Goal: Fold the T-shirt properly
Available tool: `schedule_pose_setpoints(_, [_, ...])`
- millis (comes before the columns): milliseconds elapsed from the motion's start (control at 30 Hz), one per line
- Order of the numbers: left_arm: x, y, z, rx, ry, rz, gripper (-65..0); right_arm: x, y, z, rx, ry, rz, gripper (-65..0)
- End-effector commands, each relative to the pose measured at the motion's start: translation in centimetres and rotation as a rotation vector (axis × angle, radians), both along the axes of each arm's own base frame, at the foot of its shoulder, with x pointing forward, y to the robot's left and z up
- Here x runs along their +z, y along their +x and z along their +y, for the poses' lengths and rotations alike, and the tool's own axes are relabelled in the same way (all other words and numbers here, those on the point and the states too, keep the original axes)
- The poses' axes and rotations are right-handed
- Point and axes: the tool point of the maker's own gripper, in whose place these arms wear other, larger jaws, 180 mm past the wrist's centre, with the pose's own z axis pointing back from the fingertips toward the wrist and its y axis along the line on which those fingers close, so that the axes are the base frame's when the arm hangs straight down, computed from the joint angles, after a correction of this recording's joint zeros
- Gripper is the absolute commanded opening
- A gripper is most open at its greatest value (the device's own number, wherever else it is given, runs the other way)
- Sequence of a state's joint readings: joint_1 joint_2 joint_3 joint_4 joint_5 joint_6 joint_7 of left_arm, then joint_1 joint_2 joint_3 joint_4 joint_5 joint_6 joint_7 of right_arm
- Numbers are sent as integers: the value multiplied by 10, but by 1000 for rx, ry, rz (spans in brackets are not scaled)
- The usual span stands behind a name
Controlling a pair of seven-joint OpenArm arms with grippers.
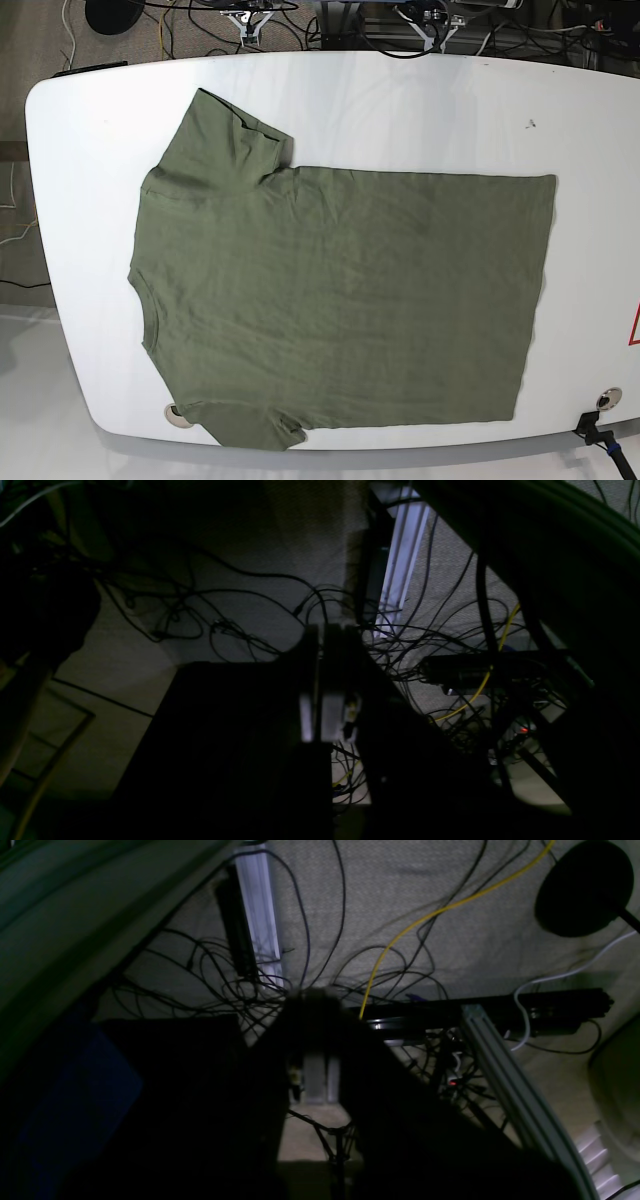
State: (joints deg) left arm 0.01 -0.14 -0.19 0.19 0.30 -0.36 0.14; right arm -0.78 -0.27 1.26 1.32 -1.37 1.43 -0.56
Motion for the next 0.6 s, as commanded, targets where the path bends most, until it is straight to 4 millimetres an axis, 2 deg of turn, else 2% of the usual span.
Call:
schedule_pose_setpoints(0, [0,8,3,-9,17,-16,-645,0,5,1,-2,8,-20,-650])
schedule_pose_setpoints(300, [0,6,6,2,24,-31,-556,0,2,2,-3,10,-12,-650])
schedule_pose_setpoints(400, [0,8,4,3,22,-39,-553,0,4,0,-4,8,-15,-650])
schedule_pose_setpoints(567, [0,3,4,0,20,-11,-588,0,4,-2,-5,3,-17,-650])
